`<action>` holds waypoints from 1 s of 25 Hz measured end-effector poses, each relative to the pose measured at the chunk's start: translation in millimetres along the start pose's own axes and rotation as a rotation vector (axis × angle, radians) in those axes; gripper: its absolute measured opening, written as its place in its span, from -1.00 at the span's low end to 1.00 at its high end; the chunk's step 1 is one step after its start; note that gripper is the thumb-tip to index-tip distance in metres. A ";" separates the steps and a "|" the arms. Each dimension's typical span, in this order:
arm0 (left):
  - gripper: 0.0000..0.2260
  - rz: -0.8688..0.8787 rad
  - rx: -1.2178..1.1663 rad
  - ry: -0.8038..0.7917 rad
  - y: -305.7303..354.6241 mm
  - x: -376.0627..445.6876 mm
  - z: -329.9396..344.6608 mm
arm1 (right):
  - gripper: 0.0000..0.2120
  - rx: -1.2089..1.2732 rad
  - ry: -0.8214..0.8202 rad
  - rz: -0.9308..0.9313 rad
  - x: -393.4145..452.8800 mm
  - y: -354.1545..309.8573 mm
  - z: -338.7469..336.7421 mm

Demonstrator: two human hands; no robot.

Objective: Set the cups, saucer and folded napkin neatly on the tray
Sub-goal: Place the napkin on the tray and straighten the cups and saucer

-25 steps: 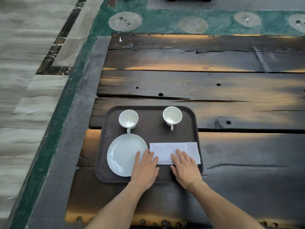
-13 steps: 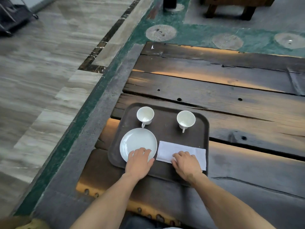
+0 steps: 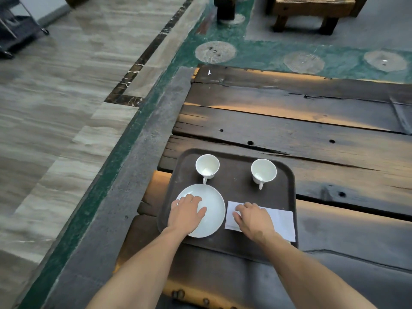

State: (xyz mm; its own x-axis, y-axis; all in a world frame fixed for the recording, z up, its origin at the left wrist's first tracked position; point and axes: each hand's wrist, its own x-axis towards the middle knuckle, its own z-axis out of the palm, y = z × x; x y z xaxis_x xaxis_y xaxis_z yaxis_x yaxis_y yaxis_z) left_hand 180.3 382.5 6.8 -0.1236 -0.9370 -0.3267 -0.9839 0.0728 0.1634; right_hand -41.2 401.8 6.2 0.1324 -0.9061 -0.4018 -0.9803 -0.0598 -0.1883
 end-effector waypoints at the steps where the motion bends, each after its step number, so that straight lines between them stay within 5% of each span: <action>1: -0.60 0.011 0.004 0.001 -6.7 5.6 -2.6 | -0.63 0.004 0.006 0.012 4.1 -6.1 -1.3; 15: -0.58 0.155 -0.076 -0.004 -68.4 101.4 -33.2 | -0.67 0.166 0.112 0.230 88.5 -61.6 -22.2; 22: -0.28 0.236 -0.139 -0.021 -64.3 152.7 -51.4 | -0.27 0.420 0.098 0.265 128.4 -52.7 -29.8; 25: -0.24 0.279 -0.162 -0.049 -56.4 167.4 -49.5 | -0.26 0.516 0.056 0.248 139.0 -53.6 -27.7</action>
State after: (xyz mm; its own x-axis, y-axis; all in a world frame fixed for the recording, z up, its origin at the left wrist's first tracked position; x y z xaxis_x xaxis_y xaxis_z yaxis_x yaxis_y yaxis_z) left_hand 221.6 204.6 -11.0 -0.3952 -0.8708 -0.2923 -0.8783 0.2651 0.3978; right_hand 25.7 267.5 -14.8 -0.1143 -0.8886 -0.4442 -0.7807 0.3568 -0.5130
